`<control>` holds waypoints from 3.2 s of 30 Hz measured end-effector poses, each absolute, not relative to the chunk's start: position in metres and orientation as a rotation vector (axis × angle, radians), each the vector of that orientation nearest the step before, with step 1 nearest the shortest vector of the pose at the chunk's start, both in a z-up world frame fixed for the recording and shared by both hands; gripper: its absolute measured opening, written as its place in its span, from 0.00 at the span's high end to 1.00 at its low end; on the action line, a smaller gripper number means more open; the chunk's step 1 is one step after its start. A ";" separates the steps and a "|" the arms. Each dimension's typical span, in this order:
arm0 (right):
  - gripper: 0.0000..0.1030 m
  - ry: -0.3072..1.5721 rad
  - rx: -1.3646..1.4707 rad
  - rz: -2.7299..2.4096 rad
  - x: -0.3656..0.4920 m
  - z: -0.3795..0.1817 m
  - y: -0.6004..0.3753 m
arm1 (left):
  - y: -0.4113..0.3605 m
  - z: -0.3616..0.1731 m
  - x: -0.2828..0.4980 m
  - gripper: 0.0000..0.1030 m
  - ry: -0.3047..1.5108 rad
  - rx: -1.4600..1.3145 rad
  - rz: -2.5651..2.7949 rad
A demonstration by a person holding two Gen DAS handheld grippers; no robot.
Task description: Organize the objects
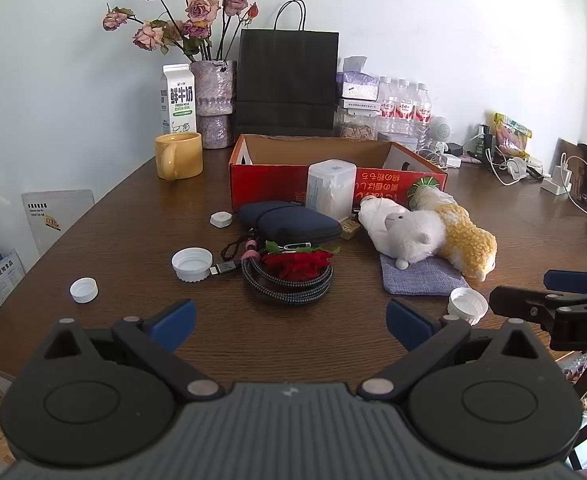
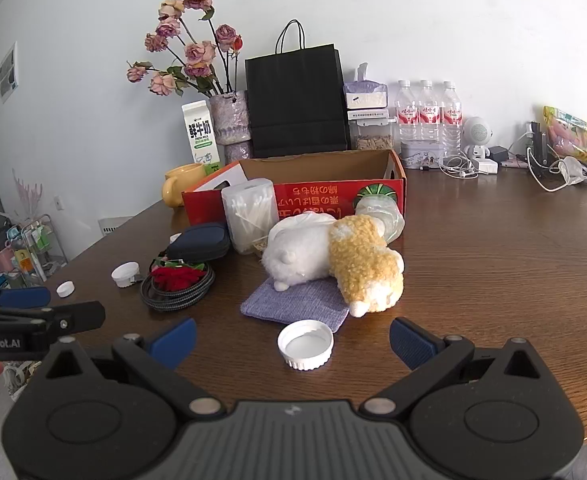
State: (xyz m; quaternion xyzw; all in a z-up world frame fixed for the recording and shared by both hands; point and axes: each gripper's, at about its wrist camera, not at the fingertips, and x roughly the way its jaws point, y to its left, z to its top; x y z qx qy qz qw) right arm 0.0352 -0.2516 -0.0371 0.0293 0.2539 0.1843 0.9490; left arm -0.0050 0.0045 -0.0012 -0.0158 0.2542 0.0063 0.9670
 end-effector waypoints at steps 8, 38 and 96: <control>0.00 0.517 0.058 0.376 0.034 -0.036 -0.250 | 0.005 -0.002 -0.006 0.00 0.515 -0.033 0.016; 0.00 0.515 0.059 0.379 0.033 -0.035 -0.249 | 0.005 -0.001 -0.007 0.00 0.515 -0.034 0.016; 0.00 0.537 0.048 0.383 0.039 -0.043 -0.243 | 0.014 -0.009 -0.005 0.00 0.537 -0.056 0.020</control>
